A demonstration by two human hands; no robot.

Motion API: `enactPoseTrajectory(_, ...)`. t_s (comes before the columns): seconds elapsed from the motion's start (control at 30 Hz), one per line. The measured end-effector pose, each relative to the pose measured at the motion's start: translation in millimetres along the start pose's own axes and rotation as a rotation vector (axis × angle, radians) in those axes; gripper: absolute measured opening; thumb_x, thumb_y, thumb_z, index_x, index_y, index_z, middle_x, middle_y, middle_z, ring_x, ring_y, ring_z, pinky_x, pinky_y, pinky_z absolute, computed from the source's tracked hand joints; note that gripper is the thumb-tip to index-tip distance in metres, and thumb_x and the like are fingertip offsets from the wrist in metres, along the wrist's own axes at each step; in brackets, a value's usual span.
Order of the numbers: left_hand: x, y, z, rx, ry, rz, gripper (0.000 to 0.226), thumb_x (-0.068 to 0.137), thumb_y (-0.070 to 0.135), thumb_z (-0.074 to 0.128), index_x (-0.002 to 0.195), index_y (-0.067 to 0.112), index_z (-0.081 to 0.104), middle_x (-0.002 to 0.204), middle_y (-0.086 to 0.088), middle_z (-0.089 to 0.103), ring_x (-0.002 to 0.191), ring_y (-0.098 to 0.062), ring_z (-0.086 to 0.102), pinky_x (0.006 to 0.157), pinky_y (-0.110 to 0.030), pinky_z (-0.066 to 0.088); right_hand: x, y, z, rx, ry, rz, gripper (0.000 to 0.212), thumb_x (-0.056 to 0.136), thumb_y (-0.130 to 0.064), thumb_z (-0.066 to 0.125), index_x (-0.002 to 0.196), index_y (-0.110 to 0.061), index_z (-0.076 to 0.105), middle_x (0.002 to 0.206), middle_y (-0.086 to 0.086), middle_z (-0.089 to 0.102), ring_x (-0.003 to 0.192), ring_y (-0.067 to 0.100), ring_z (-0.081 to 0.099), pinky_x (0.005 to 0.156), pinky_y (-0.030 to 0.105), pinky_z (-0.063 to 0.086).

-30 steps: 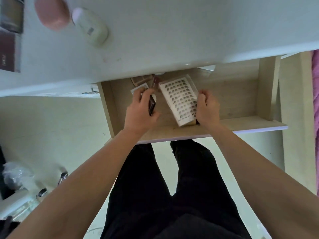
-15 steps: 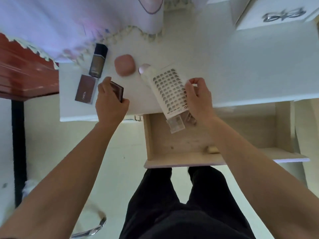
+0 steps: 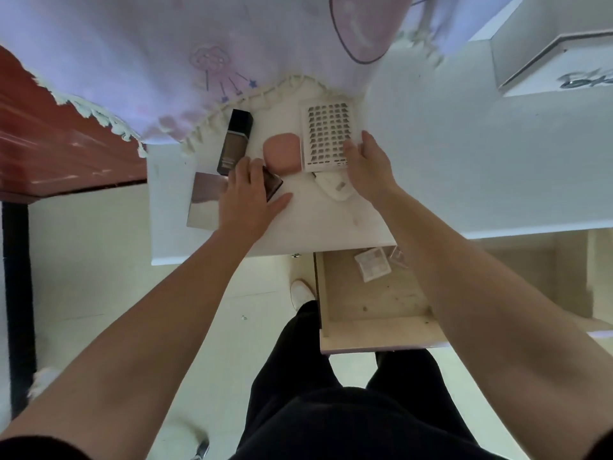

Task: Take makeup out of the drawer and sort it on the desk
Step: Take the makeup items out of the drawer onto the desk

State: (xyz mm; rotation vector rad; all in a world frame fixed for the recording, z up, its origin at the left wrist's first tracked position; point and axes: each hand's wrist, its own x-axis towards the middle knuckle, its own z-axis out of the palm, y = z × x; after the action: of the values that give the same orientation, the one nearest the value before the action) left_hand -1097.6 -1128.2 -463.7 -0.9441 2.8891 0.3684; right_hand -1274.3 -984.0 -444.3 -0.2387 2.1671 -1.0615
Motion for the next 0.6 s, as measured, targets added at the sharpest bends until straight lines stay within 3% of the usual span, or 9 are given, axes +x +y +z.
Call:
enactPoseTrajectory(0.07,-4,0,-1,0.035,0.012,0.026,0.078,0.087,0.062,0.056,0.14,0.006,0.042,0.146,-0.021,0.041,0.129,-0.039,0.044,0.099,-0.053,0.04,1,-1,2,-0.093,-0.015,-0.018,0.046,0.106,-0.039,0.035,0.142,-0.012,0.042,0.137,0.008,0.053,0.134,0.028,0.047,0.105,0.036,0.039)
enactPoseTrajectory(0.13,-10,3,-3,0.072,0.049,0.048,0.077,0.089,0.063,0.051,0.143,0.008,0.041,0.149,-0.021,0.039,0.135,-0.039,0.038,0.105,-0.056,0.034,-5,4,-5,-0.182,-0.003,-0.03,0.06,0.105,-0.044,0.036,0.156,-0.014,0.025,0.153,0.01,0.039,0.143,0.027,0.036,0.116,0.043,0.032)
enactPoseTrajectory(0.2,-19,13,-4,0.079,0.074,0.05,0.073,0.093,0.061,0.045,0.143,0.009,0.041,0.151,-0.02,0.036,0.139,-0.039,0.033,0.109,-0.056,0.03,-16,16,-20,-0.239,0.053,-0.069,0.06,0.104,-0.045,0.037,0.157,-0.019,0.024,0.155,0.008,0.037,0.141,0.024,0.04,0.116,0.044,0.034)
enactPoseTrajectory(0.33,-49,52,6,-0.015,0.135,0.159,0.06,0.093,0.051,0.05,0.133,0.006,0.049,0.143,-0.022,0.045,0.13,-0.041,0.042,0.102,-0.055,0.035,-54,57,-63,-0.325,0.259,-0.229,0.039,0.104,-0.036,0.043,0.137,-0.018,0.054,0.13,0.001,0.057,0.102,0.011,0.061,0.092,0.029,0.045)
enactPoseTrajectory(0.43,-78,90,24,-0.063,0.171,0.28,0.055,0.091,0.048,0.057,0.127,0.007,0.058,0.137,-0.018,0.052,0.12,-0.038,0.05,0.094,-0.048,0.039,-86,102,-95,-0.373,0.401,-0.332,0.026,0.102,-0.033,0.047,0.108,-0.016,0.065,0.099,-0.003,0.06,0.076,0.011,0.055,0.075,0.034,0.05)
enactPoseTrajectory(0.53,-107,128,50,-0.129,0.106,0.446,0.05,0.088,0.049,0.058,0.122,0.012,0.06,0.128,-0.015,0.058,0.11,-0.035,0.054,0.087,-0.045,0.044,-113,159,-117,-0.449,0.366,-0.238,0.024,0.1,-0.033,0.051,0.089,-0.015,0.061,0.086,-0.004,0.055,0.073,0.024,0.057,0.068,0.034,0.044)
enactPoseTrajectory(0.6,-125,149,77,-0.136,-0.019,0.526,0.052,0.085,0.052,0.056,0.12,0.014,0.059,0.126,-0.015,0.058,0.108,-0.035,0.055,0.086,-0.046,0.048,-124,202,-131,-0.575,0.207,-0.156,0.022,0.098,-0.037,0.053,0.094,-0.017,0.062,0.095,-0.001,0.06,0.083,0.031,0.063,0.071,0.036,0.045)
